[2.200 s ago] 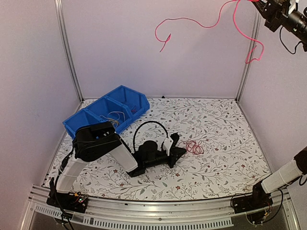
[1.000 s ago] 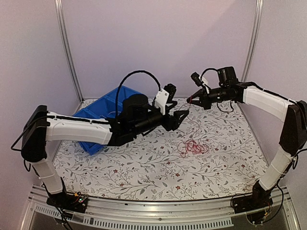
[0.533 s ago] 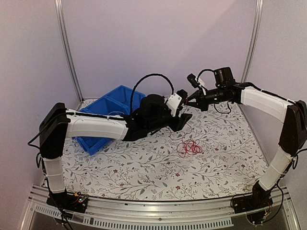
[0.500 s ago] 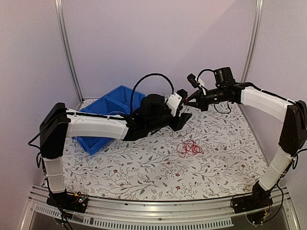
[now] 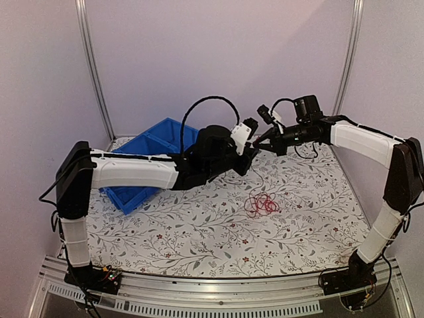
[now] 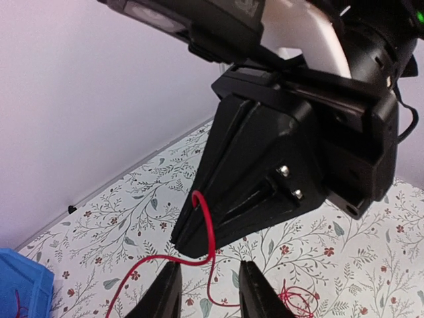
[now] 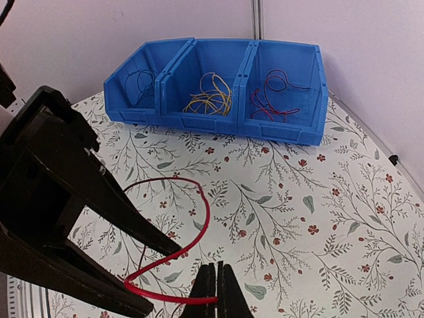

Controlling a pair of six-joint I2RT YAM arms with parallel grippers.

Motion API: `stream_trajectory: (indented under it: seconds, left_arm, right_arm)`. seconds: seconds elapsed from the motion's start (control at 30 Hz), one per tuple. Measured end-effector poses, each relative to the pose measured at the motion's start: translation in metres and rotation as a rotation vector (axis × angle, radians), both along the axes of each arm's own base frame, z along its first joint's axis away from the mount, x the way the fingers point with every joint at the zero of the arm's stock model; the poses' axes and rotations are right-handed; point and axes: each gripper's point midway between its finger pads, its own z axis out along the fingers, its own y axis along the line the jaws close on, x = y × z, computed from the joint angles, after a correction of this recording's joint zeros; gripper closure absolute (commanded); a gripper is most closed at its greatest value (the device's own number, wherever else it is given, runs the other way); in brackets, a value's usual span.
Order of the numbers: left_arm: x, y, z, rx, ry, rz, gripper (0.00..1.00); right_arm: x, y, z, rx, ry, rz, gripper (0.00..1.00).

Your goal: Untangle the cables

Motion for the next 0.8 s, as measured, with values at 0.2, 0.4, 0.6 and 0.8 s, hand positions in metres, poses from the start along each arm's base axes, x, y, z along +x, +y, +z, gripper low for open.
stream_trajectory:
  seconds: [0.2, 0.4, 0.6, 0.8]
  left_arm:
    - [0.004, -0.001, 0.014, 0.0, -0.027, 0.013, 1.0]
    - [0.005, 0.001, 0.012, 0.031, -0.047, 0.018, 1.0]
    - [0.002, 0.009, 0.001, 0.08, -0.055, 0.014, 1.0]
    - [0.013, 0.035, 0.02, 0.082, -0.082, 0.049, 1.0]
  right_arm:
    - [-0.001, -0.001, -0.005, -0.005, 0.008, 0.001, 1.0]
    - [-0.003, -0.001, -0.008, -0.01, 0.011, 0.004, 1.0]
    - [-0.004, -0.002, -0.014, -0.019, 0.015, 0.009, 0.79]
    - [-0.011, -0.002, -0.016, -0.025, 0.014, 0.044, 0.37]
